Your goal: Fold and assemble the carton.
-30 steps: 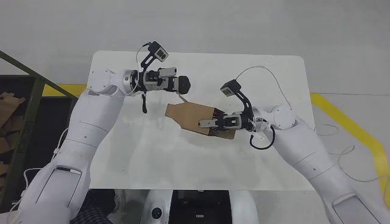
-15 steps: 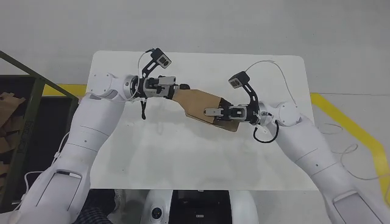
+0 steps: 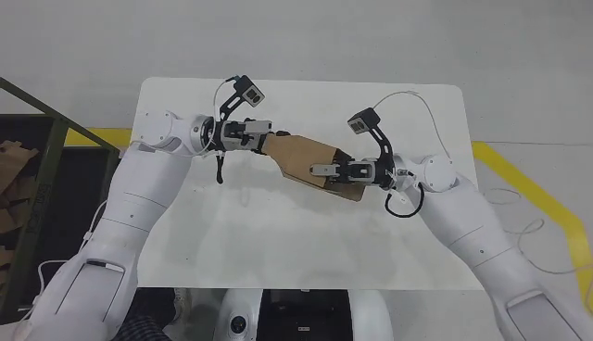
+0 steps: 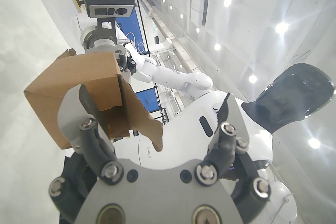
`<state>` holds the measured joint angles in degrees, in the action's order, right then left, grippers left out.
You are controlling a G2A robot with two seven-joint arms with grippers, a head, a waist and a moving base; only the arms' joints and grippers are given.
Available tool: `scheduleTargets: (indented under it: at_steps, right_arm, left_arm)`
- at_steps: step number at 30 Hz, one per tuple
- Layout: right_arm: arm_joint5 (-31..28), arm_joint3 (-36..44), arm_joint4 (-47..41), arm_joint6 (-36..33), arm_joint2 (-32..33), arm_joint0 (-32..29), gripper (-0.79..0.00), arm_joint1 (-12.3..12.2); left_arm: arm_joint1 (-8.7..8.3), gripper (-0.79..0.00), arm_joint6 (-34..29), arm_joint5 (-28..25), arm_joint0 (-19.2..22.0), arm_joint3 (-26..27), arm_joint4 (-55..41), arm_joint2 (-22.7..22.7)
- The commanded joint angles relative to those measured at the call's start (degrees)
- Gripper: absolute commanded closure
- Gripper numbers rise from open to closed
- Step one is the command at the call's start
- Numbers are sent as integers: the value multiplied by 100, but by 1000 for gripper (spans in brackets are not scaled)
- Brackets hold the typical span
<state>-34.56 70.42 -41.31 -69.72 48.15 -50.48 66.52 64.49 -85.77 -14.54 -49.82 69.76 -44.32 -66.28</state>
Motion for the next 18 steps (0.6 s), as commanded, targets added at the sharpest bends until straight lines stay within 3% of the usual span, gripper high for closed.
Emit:
scheduleTargets:
  at_steps: [1,18]
  right_arm:
    - [5,3,0,-5,7,-2,0,-1]
    - [67,63,-47,-67,129,-49,0,-35]
  left_arm:
    - [0,-785,-10,3,3,6,2,2]
    - [-123,-785,474,-152,-61,148,960,-267]
